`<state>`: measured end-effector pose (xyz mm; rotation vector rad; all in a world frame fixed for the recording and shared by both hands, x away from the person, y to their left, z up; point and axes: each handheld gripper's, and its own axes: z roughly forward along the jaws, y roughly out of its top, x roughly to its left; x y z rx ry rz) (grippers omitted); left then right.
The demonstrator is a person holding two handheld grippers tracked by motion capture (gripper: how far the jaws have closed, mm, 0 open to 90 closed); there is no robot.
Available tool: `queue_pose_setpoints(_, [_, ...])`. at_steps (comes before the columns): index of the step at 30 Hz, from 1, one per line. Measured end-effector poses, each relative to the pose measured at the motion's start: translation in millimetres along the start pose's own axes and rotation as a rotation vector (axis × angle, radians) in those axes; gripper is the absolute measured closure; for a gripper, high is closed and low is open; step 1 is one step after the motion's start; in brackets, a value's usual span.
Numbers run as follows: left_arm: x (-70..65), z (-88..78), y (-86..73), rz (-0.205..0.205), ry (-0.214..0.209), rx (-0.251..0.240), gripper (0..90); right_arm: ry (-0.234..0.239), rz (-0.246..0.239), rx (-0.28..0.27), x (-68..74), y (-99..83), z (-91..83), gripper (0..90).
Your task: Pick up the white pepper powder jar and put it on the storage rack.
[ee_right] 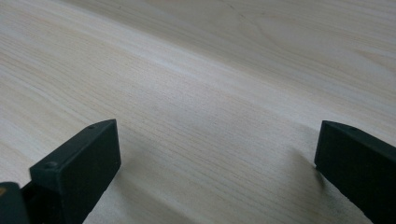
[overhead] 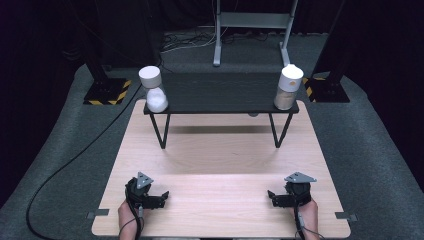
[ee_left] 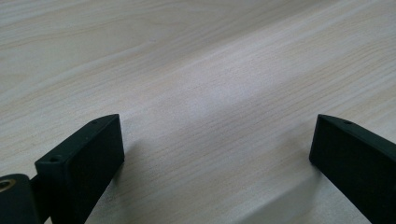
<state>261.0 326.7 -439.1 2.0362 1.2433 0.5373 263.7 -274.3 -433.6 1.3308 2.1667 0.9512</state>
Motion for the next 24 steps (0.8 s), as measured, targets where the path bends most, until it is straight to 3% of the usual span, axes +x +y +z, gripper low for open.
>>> queue_pose_setpoints(13, [0.2, -0.1, -0.1, 0.001, -0.002, 0.0, 3.5, -0.001, -0.016, 0.017, 2.0, 3.2, 1.6, 0.0])
queue_pose_setpoints(24, [0.0, -0.1, -0.3, 0.003, -0.002, -0.002, 3.6, -0.003, -0.007, -0.002, 1.2, -0.1, 0.0, 0.0])
